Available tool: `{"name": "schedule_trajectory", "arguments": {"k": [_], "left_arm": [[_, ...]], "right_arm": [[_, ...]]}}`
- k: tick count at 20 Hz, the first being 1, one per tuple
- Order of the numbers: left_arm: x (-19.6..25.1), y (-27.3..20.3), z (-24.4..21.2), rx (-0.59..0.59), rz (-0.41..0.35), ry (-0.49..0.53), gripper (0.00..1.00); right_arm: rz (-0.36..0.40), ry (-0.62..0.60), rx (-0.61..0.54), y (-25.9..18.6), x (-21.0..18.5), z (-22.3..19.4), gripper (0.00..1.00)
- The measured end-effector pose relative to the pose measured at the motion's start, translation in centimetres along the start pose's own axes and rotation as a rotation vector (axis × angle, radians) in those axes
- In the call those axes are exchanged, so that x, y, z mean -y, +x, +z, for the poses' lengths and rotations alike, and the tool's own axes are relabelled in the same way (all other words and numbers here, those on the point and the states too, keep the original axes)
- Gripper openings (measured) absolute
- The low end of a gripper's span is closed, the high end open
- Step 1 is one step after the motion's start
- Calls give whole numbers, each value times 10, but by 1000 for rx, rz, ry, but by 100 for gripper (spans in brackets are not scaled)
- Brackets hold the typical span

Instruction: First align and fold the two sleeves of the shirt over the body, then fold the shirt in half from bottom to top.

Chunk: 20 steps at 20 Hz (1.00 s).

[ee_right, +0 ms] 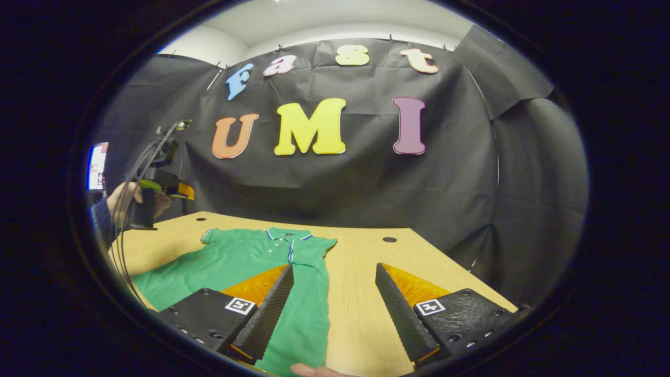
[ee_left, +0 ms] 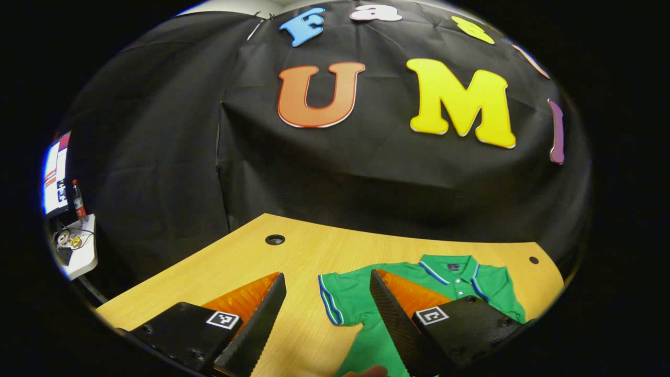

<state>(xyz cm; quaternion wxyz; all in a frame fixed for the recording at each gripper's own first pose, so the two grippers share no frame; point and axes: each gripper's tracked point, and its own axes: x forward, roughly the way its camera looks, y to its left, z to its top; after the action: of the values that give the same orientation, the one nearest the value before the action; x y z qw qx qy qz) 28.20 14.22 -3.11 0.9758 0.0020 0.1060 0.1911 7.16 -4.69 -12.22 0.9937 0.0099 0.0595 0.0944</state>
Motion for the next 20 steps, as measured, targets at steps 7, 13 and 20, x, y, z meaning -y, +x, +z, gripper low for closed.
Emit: {"name": "schedule_trajectory", "arguments": {"k": [7, 13, 20], "left_arm": [[-14, 108, -75, -226, 78, -37, 100], [-22, 125, -96, -316, 81, -92, 98], [2, 142, -96, -344, 6, -1, 39]], "right_arm": [[164, 59, -93, -21, -24, -61, 95], [231, 22, -127, -4, -15, -68, 95], [275, 8, -159, 1, -24, -75, 95]]}}
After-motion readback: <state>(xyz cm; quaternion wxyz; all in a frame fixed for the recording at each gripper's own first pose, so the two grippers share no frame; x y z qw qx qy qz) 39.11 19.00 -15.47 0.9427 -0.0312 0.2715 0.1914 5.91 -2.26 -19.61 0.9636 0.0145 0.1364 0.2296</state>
